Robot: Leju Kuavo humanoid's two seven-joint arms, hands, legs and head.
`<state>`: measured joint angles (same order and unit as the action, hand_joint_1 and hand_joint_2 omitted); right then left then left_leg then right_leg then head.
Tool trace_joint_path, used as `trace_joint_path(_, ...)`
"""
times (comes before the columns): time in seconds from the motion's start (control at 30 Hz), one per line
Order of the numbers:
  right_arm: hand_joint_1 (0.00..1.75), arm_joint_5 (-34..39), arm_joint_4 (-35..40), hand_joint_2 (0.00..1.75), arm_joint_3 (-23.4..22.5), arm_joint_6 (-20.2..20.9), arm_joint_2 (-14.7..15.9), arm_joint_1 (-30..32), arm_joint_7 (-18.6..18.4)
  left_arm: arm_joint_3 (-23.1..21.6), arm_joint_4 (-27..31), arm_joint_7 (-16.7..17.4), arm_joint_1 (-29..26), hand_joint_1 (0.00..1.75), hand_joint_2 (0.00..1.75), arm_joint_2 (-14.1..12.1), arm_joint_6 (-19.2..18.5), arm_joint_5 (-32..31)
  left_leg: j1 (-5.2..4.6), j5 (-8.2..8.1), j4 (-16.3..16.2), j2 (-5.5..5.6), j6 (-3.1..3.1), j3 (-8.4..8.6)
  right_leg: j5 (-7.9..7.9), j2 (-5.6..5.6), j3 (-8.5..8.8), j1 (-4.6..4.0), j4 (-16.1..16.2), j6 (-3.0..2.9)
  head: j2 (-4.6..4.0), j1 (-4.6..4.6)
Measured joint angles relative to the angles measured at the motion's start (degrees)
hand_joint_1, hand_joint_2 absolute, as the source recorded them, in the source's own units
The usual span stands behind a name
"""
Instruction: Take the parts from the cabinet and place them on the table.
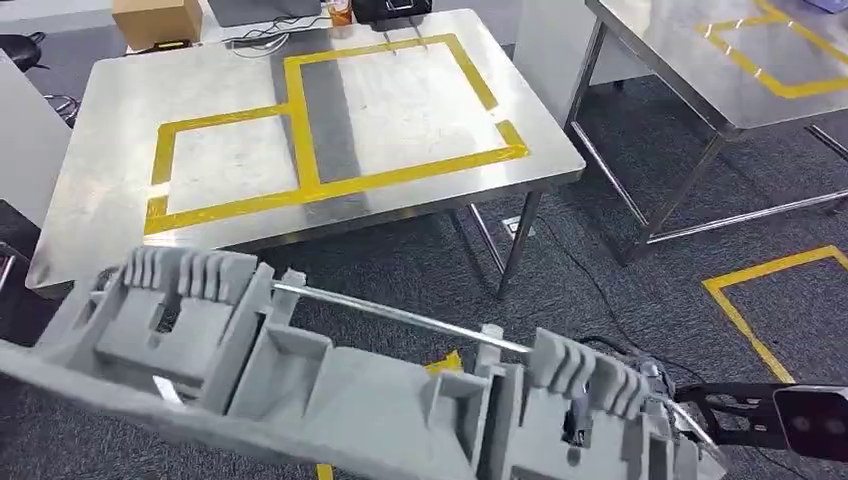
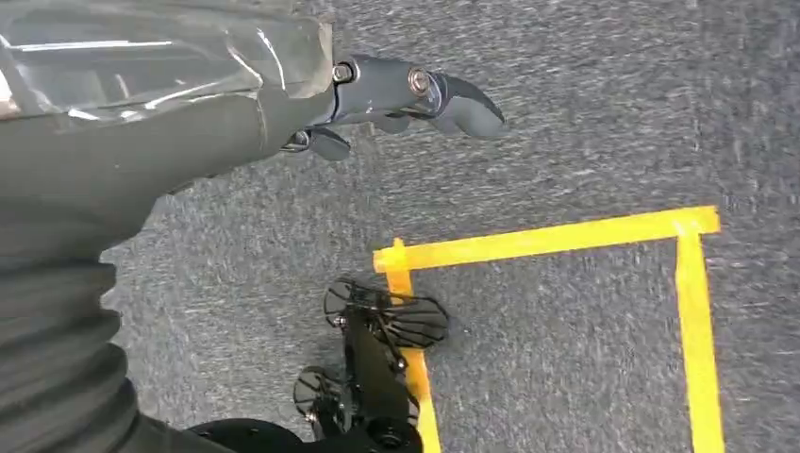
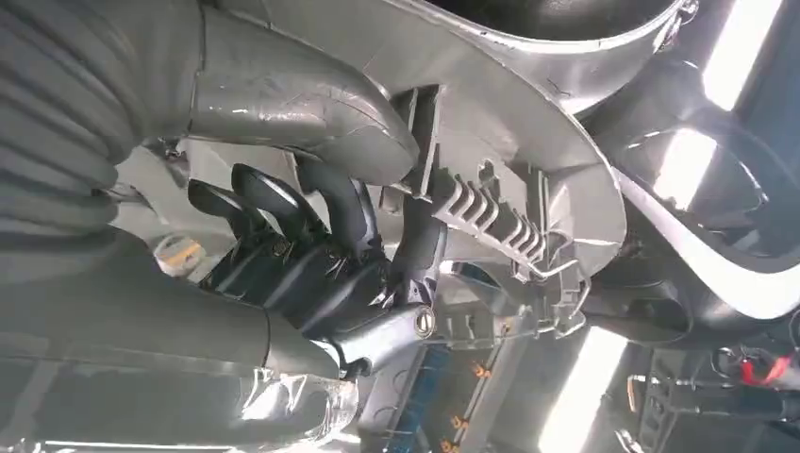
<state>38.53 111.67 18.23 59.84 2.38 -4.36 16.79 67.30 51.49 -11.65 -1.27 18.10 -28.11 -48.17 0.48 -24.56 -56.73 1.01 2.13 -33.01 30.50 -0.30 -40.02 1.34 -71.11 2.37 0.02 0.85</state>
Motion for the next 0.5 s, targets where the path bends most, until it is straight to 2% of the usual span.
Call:
trace_joint_path(0.07, 1.73, -0.35, 0.02, 1.75, 0.00, 0.05, 0.04, -0.04, 0.02, 0.04, -0.07, 0.02, 0.04, 0.00, 1.75, 0.05, 0.02, -0.02, 0.20, -0.49, -0.70, 0.35, -0.71, 0.00, -4.28, 0.01, 5.12, 0.57, 10.77, 1.29, 0.00, -0.05)
trace_joint_path(0.1, 1.73, -0.46, -0.02, 1.75, 0.00, 0.07, 0.07, -0.03, 0.02, 0.07, -0.07, 0.02, 0.03, 0.00, 1.75, 0.00, 0.22, -0.06, -0.18, -0.98, -1.28, 0.48, -1.35, -0.29, -4.46, 0.16, 5.75, 0.30, 11.94, 0.72, 0.00, -0.07)
trace_joint_path(0.13, 1.73, -0.57, 0.15, 1.75, -0.02, 0.07, 0.00, 0.04, 0.04, 0.09, -0.09, 0.02, 0.06, 0.00, 1.75, 0.02, 0.31, -0.13, -0.21, -1.20, -1.68, 0.46, -1.62, -0.42, -4.70, 0.21, 5.93, 0.38, 12.31, -0.24, 0.00, -0.07)
trace_joint_path(0.2, 1.73, -0.52, 0.26, 1.75, -0.09, 0.09, -0.02, -0.05, 0.13, 0.15, -0.09, 0.00, 0.04, 0.00, 1.75, 0.02, 0.35, -0.13, -0.03, -1.17, -1.37, 0.45, -1.89, -0.36, -4.59, 0.23, 5.85, -0.02, 12.14, -1.07, 0.00, -0.07)
trace_joint_path(0.27, 1.73, -0.57, 0.39, 1.75, -0.11, 0.11, -0.07, -0.04, 0.13, 0.20, -0.09, 0.00, 0.09, 0.00, 1.75, 0.02, 0.31, -0.17, 0.32, -1.75, -2.01, 0.14, -2.47, -0.72, -4.73, 0.23, 6.14, 0.54, 12.38, -1.83, 0.00, -0.07)
trace_joint_path(0.3, 1.73, -0.57, 0.46, 1.75, -0.11, 0.11, -0.07, -0.06, 0.15, 0.20, -0.09, 0.00, 0.11, 0.00, 1.75, 0.05, 0.26, -0.19, 0.31, -3.05, -4.03, -0.23, -2.72, -1.45, -4.50, 0.21, 6.32, 0.52, 12.39, -2.27, 0.00, 0.08)
trace_joint_path(0.33, 1.73, -0.57, 0.50, 1.75, -0.13, 0.13, -0.07, -0.05, 0.15, 0.22, -0.09, 0.00, 0.12, 0.00, 1.75, 0.02, 0.24, -0.17, 0.37, -5.04, -7.77, -0.35, -2.92, -3.18, -4.40, 0.19, 6.37, 0.48, 12.39, -2.42, 0.00, 0.11)
trace_joint_path(0.4, 1.73, -0.59, 0.50, 1.75, -0.13, 0.13, -0.09, -0.02, 0.15, 0.26, -0.09, 0.00, 0.15, 0.00, 1.75, 0.00, 0.26, -0.19, 0.45, -8.73, -17.47, -0.43, -3.19, -8.22, -4.21, 0.16, 6.38, 0.25, 12.37, -2.69, 0.00, 0.13)
trace_joint_path(0.43, 1.73, -0.61, 0.50, 1.75, -0.13, 0.22, -0.07, -0.02, 0.15, 0.26, -0.09, 0.00, 0.12, 0.00, 1.75, 0.02, 0.28, -0.17, 0.47, -8.97, -19.97, -0.51, -3.15, -9.73, -4.14, 0.16, 6.42, 0.14, 12.36, -2.76, 0.00, 0.15)
trace_joint_path(0.47, 1.73, -0.66, 0.50, 1.75, -0.13, 0.26, -0.09, -0.01, 0.15, 0.31, -0.09, 0.00, 0.04, 0.00, 1.75, 0.05, 0.37, -0.20, 0.47, -8.04, -19.70, -0.61, -3.00, -9.91, -4.06, 0.18, 6.58, 0.04, 12.37, -2.83, 0.00, 0.15)
trace_joint_path(0.5, 1.73, -0.70, 0.50, 1.75, -0.13, 0.28, -0.07, -0.03, 0.17, 0.33, -0.09, 0.00, 0.06, 0.00, 1.75, 0.05, 0.44, -0.20, 0.46, -5.80, -16.54, -0.62, -2.72, -8.64, -3.93, 0.20, 6.82, -0.10, 12.37, -2.86, 0.00, 0.15)
